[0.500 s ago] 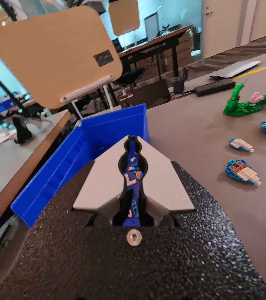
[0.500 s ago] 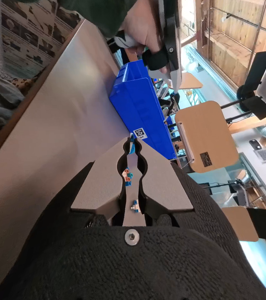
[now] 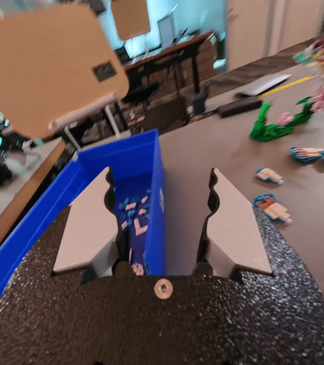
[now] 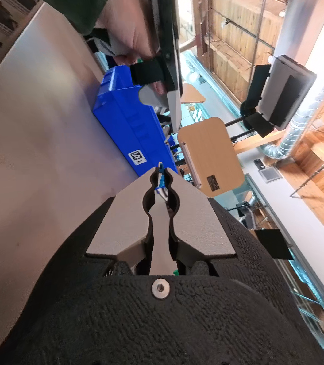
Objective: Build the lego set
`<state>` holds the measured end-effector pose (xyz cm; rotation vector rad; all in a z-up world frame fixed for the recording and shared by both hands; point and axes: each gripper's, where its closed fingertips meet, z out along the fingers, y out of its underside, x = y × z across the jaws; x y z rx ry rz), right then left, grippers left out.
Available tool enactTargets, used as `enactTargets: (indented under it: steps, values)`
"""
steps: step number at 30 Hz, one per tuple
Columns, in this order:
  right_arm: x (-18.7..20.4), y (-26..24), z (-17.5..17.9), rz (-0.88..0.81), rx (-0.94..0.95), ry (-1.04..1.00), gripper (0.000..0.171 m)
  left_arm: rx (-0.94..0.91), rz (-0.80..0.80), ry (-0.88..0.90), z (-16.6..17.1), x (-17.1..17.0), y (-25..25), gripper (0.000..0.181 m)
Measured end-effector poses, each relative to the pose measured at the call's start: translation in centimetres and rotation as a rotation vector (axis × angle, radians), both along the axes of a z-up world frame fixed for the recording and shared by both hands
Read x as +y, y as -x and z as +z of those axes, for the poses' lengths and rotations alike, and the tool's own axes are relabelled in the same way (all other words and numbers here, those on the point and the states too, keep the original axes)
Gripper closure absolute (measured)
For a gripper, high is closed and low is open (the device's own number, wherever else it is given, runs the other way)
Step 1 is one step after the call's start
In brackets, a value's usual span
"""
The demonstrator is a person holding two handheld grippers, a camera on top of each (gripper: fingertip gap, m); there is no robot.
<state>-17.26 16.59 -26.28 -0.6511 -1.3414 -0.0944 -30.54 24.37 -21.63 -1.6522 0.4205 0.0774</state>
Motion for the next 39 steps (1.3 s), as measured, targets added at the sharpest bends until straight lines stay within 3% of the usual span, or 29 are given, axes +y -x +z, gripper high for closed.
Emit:
enactTargets:
  steps: [2, 4, 7, 10, 13, 17, 21, 25, 35, 39]
  values:
    - [0.1, -0.5, 1.0, -0.02, 0.046, -0.048, 0.169, 0.014, -0.178, -0.061, 1.4, -1.4, -3.5, 0.11]
    - [0.2, -1.1, 2.3, -0.069, 0.083, -0.155, 0.169, -0.081, -0.287, -0.005, 1.9, -2.3, -5.9, 0.124]
    - [0.4, -1.4, 2.7, -0.165, 0.026, -0.359, 0.169, -0.431, -0.56, 0.255, 2.0, -4.5, -10.4, 0.142]
    - [0.0, -1.0, 2.6, -0.194, -0.017, -0.457, 0.169, -0.634, -0.724, 0.524, 0.6, -6.2, -13.1, 0.14]
    - [-0.2, -0.9, 2.5, -0.205, -0.034, -0.5, 0.169, -0.652, -0.728, 0.649, -1.8, -6.4, -13.9, 0.157]
    - [-0.2, -0.8, 2.5, -0.21, -0.049, -0.531, 0.169, -0.733, -0.814, 0.72, -2.3, -7.1, -14.9, 0.169]
    - [-0.1, -0.8, 2.2, -0.197, -0.044, -0.491, 0.167, -0.805, -0.871, 0.673, -1.8, -6.9, -15.2, 0.18]
    - [-0.1, -1.0, 2.6, -0.133, 0.054, -0.274, 0.157, -0.818, -0.814, 0.624, -2.1, -5.7, -15.3, 0.181]
    - [2.3, -1.4, 2.1, -0.349, -0.082, -0.475, 0.161, -0.973, -0.816, 0.677, -2.5, -5.3, -15.8, 0.181]
    - [2.2, -1.6, 2.1, -0.301, -0.041, -0.362, 0.166, -0.959, -0.819, 0.656, -2.5, -5.2, -15.8, 0.18]
